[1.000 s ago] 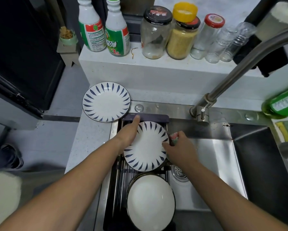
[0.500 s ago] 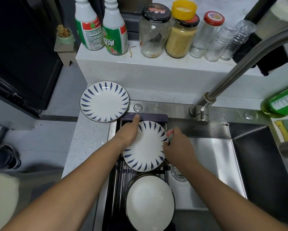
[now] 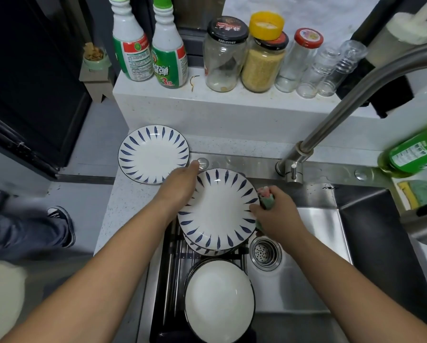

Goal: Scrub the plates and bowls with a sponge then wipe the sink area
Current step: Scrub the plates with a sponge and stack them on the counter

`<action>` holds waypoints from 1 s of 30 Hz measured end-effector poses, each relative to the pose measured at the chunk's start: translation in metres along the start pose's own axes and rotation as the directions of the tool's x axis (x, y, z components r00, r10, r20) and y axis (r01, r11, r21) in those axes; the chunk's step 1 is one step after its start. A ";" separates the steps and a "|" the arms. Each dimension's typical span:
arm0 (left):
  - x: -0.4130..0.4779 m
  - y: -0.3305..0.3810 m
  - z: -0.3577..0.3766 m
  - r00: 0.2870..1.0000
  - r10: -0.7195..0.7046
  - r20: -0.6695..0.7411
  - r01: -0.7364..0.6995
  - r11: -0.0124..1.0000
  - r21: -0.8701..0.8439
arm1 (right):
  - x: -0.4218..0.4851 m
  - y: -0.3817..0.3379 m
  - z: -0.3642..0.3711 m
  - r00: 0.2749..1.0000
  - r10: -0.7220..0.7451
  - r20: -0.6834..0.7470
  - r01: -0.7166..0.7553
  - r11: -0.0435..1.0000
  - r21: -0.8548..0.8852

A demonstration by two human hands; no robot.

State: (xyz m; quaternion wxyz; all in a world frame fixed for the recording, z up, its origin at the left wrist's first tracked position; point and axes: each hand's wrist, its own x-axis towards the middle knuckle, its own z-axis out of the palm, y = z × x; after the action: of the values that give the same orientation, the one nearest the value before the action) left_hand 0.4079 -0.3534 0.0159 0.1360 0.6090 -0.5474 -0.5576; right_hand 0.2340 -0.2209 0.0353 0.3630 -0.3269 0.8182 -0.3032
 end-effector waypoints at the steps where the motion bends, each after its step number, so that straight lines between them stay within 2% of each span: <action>1: -0.001 0.002 -0.004 1.000 0.011 -0.017 -0.011 1.000 -0.026 | -0.003 -0.001 -0.006 1.000 -0.003 -0.012 0.004 0.999 0.043; 3: -0.007 0.007 -0.011 1.000 0.018 -0.011 -0.018 0.997 -0.073 | -0.010 0.000 -0.016 0.999 -0.014 -0.032 0.017 0.995 0.095; 8: -0.048 0.021 -0.009 0.970 0.042 0.241 0.027 0.960 -0.277 | -0.031 0.004 -0.048 0.997 -0.022 -0.068 0.036 0.973 0.227; 11: -0.078 0.023 0.001 0.950 0.086 0.299 0.019 0.943 -0.332 | -0.044 0.012 -0.069 0.996 -0.010 -0.083 0.032 0.965 0.259; 14: -0.105 0.025 0.013 0.953 0.143 0.266 -0.042 0.935 -0.351 | -0.061 0.021 -0.092 0.998 -0.036 -0.058 0.048 0.972 0.231; 17: -0.134 0.033 0.031 0.958 0.238 0.159 -0.180 0.933 -0.311 | -0.088 0.029 -0.113 0.999 -0.049 0.011 0.045 0.972 0.229; 21: -0.175 0.044 0.055 0.942 0.331 0.047 -0.308 0.913 -0.266 | -0.118 0.053 -0.144 0.985 -0.173 -0.004 0.173 0.985 -0.005; 22: -0.185 0.047 0.061 0.936 0.351 0.028 -0.333 0.909 -0.251 | -0.124 0.059 -0.152 0.980 -0.196 0.014 0.197 0.980 -0.014; 25: -0.218 0.059 0.081 0.895 0.444 -0.031 -0.442 0.878 -0.182 | -0.140 0.073 -0.183 0.967 -0.253 0.033 0.252 0.967 0.019; 30: -0.266 0.084 0.107 0.809 0.578 -0.109 -0.576 0.816 0.054 | -0.161 0.087 -0.237 0.943 -0.333 0.024 0.332 0.943 0.035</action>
State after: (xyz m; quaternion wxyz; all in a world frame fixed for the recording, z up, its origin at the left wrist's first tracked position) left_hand 0.3352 -0.1183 0.1860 0.3257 0.4478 -0.7024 -0.4473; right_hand 0.1028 0.0143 0.1667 0.3239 -0.4590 0.7411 -0.3677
